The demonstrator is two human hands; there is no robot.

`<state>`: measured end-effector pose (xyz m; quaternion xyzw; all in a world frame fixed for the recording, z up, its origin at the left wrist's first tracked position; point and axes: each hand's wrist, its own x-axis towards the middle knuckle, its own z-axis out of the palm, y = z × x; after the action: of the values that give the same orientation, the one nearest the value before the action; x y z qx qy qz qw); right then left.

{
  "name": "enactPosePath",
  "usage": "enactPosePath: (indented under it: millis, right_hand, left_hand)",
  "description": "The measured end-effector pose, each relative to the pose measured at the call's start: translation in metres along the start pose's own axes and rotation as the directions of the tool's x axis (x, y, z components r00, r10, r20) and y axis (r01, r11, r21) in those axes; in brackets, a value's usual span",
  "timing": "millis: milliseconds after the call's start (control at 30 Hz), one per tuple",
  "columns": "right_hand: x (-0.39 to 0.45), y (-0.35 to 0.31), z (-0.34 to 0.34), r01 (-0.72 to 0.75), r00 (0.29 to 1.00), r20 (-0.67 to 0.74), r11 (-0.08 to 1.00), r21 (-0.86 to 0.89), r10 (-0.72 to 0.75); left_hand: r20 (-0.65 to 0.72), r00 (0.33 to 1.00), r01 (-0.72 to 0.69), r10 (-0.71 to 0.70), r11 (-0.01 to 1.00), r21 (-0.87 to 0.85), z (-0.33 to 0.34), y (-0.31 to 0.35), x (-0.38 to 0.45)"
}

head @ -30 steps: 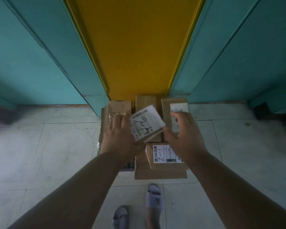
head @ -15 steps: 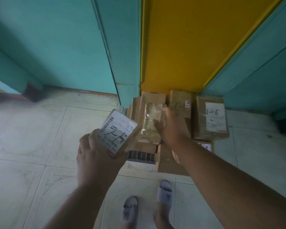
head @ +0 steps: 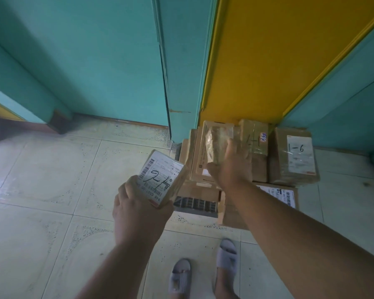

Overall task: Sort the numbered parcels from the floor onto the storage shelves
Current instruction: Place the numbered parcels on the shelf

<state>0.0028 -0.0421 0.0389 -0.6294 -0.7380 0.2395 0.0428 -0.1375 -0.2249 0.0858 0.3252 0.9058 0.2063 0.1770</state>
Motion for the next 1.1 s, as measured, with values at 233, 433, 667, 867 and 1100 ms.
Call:
enactPosePath:
  millis: [233, 433, 667, 867, 1100]
  right_hand:
    - [-0.092, -0.02, -0.14, 0.2, 0.936, -0.323, 0.965, 0.168, -0.137]
    - [-0.183, -0.002, -0.254, 0.271, 0.884, -0.422, 0.956, 0.116, -0.2]
    - [-0.259, 0.045, -0.349, 0.279, 0.819, -0.543, 0.955, 0.096, -0.185]
    - [-0.324, 0.15, -0.417, 0.287, 0.728, -0.675, 0.948, 0.14, -0.121]
    - [-0.397, 0.3, -0.501, 0.253, 0.674, -0.738, 0.934, 0.252, 0.017]
  left_hand:
    - [-0.04, 0.996, -0.077, 0.075, 0.996, -0.052, -0.06, 0.047, -0.03]
    - [-0.03, 0.978, -0.206, 0.204, 0.977, -0.061, -0.096, 0.101, -0.075]
    - [0.052, 0.909, -0.411, 0.413, 0.911, -0.043, -0.104, 0.179, -0.152]
    - [0.027, 0.803, -0.593, 0.595, 0.803, -0.057, -0.077, 0.286, -0.242]
    - [0.042, 0.65, -0.738, 0.759, 0.643, -0.206, -0.009, 0.405, -0.373]
